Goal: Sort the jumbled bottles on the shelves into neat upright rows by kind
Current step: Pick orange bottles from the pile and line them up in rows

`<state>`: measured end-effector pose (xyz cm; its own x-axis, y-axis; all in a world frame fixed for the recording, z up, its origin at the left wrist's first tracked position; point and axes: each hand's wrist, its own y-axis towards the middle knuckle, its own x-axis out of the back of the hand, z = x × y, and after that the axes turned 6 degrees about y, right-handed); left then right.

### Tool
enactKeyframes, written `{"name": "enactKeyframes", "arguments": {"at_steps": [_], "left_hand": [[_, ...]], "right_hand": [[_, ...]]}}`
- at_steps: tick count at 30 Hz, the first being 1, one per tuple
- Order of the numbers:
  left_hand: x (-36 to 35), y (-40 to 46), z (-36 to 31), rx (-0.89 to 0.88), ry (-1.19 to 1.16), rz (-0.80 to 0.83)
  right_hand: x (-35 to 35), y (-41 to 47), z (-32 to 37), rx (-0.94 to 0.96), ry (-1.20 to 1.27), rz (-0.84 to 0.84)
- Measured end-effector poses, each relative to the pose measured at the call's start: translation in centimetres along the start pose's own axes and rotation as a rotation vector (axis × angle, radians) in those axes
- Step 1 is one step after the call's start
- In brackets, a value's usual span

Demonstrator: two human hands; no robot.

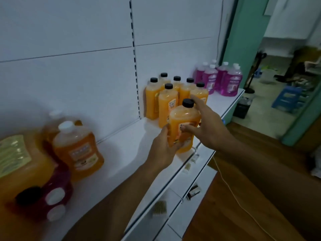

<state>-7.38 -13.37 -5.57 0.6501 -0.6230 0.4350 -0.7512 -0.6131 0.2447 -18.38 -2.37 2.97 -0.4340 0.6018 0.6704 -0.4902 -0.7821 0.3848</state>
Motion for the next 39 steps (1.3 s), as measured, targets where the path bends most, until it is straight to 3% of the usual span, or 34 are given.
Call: {"name": "enactKeyframes", "arguments": {"at_steps": [9, 19, 26, 34, 39], "left_hand": [[-3.4, 9.1, 2.8, -0.001, -0.024, -0.132], [-5.2, 11.2, 3.1, 0.145, 0.304, -0.313], [-3.9, 6.6, 1.6, 0.337, 0.542, -0.347], [2.9, -5.1, 2.9, 0.594, 0.682, -0.496], [5.8, -10.1, 2.6, 0.624, 0.663, -0.602]], "right_hand": [[-0.2, 8.2, -5.6, 0.033, -0.100, 0.071], [-0.4, 11.4, -8.5, 0.238, -0.187, 0.088], [-0.8, 11.3, -7.2, 0.463, -0.184, 0.055], [-7.1, 8.9, -0.5, 0.711, -0.309, 0.010], [-10.5, 7.1, 3.7, 0.765, -0.181, 0.153]]}}
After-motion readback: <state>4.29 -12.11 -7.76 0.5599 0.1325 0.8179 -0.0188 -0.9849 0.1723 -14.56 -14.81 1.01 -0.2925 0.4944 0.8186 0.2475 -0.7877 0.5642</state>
